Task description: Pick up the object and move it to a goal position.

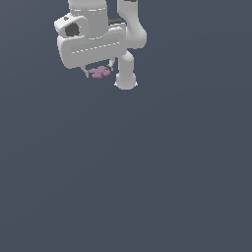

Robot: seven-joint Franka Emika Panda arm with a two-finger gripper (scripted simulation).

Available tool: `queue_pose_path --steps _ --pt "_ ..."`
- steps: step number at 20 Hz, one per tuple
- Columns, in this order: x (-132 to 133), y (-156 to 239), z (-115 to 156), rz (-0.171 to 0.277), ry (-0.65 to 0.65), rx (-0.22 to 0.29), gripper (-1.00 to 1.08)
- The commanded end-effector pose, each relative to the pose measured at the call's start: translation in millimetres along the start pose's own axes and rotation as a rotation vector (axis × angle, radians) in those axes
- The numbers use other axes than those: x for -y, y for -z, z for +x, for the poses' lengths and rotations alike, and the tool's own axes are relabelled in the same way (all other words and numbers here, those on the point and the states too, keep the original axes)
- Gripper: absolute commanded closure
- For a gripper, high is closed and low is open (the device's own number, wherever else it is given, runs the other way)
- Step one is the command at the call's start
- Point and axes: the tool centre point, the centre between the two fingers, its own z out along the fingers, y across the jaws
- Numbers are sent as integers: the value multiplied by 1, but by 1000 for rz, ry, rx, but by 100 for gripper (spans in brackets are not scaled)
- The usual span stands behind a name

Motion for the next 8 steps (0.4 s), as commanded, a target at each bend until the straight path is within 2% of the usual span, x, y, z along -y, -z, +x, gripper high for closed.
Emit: queue_pose_path --steps 1,8 --pt "0 6 -1 1 0 1 108" --pt "-1 5 0 1 0 1 108"
